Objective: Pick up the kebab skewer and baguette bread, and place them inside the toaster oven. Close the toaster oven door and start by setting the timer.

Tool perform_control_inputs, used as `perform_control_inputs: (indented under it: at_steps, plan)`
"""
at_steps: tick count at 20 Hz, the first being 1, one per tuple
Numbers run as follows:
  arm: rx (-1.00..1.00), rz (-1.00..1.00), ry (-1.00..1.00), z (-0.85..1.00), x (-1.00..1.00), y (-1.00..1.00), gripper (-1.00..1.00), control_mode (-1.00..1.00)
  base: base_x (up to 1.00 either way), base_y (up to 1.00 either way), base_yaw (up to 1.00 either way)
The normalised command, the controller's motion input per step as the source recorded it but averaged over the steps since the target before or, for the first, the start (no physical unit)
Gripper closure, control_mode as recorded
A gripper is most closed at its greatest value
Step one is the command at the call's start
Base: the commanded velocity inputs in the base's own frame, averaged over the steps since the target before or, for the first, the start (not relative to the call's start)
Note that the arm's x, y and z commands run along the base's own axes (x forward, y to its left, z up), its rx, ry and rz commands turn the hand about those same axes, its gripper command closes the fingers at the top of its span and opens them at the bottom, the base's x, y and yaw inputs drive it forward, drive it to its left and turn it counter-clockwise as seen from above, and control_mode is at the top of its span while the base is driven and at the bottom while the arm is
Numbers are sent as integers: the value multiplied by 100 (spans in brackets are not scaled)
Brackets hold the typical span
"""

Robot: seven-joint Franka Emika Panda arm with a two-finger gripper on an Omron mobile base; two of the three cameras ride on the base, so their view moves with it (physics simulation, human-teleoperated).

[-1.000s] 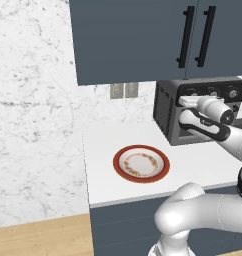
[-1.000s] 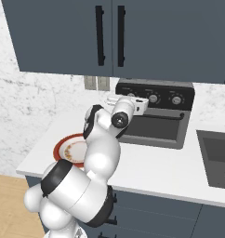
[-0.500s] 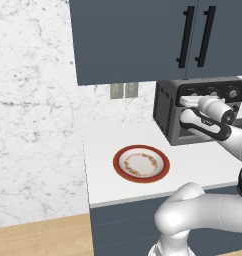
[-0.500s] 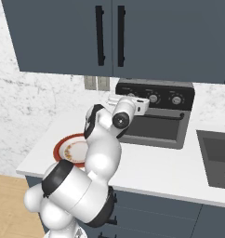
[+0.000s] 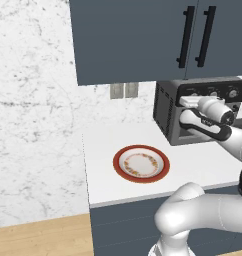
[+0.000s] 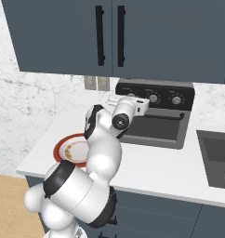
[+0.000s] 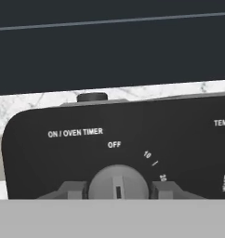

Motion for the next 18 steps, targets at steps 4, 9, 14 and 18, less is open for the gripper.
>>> perform_control_inputs:
  at_steps: [4, 9, 14, 18]
  plan:
    - [0, -2, -6, 0, -21, 0, 100, -100, 0, 0, 0]
    - [0, -7, 0, 0, -24, 0, 100, -100, 0, 0, 0]
    - [0, -8, 0, 0, -17, 0, 100, -100, 0, 0, 0]
    - [0, -6, 0, 0, -11, 0, 100, -100, 0, 0, 0]
